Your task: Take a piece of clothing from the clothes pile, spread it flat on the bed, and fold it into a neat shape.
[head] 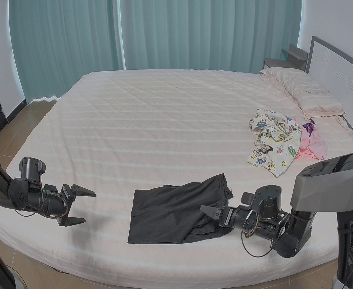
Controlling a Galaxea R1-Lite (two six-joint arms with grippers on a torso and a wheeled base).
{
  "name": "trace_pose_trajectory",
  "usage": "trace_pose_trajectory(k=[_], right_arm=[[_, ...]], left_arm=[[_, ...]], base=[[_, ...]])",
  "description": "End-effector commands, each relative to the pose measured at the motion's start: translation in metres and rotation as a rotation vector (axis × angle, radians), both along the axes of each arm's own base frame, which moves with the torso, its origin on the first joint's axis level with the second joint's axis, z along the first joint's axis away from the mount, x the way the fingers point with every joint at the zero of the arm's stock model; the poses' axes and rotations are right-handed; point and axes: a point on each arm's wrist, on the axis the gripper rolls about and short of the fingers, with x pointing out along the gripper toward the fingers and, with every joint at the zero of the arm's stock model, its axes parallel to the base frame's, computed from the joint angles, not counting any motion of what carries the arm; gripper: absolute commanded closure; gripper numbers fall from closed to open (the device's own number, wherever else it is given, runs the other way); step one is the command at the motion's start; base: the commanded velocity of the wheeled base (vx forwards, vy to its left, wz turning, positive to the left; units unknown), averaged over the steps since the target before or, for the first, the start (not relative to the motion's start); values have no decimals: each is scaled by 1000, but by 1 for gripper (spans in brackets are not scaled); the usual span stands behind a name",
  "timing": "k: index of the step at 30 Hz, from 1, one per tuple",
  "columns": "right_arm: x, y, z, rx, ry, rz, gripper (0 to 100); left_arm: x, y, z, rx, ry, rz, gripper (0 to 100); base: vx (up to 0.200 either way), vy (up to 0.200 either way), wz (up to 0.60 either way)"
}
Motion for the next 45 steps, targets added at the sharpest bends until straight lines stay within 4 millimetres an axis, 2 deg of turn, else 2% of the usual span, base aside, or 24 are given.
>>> trace_pose_trajectory(k=[1,7,14,24,25,40,43,45], right_arm=[[-10,13,-20,-29,49,55,0],[-3,19,-34,-42,60,59,0],[0,19,-36,-57,77,56,0],[22,28,-35,-48,46,33,0],[22,27,-35,-49,46,29,100],[7,14,-20,-70,49,-9,100],[5,14,-13,-61,38,-7,100],[1,12,2,-42,20,4,100]], left_arm=[[0,0,-2,2,6,-1,0],[0,0,-2,2,6,-1,0],[0,0,-2,2,4,-1,0],[0,0,-2,2,4,-1,0],[0,0,-2,2,4,-1,0],[0,0,-2,3,6,-2,0],[0,0,-2,3,5,-2,0],[0,0,-2,3,6,-2,0]], base=[[0,0,0],[0,0,0],[0,0,0],[0,0,0],[0,0,0],[0,0,0],[0,0,0],[0,0,0]])
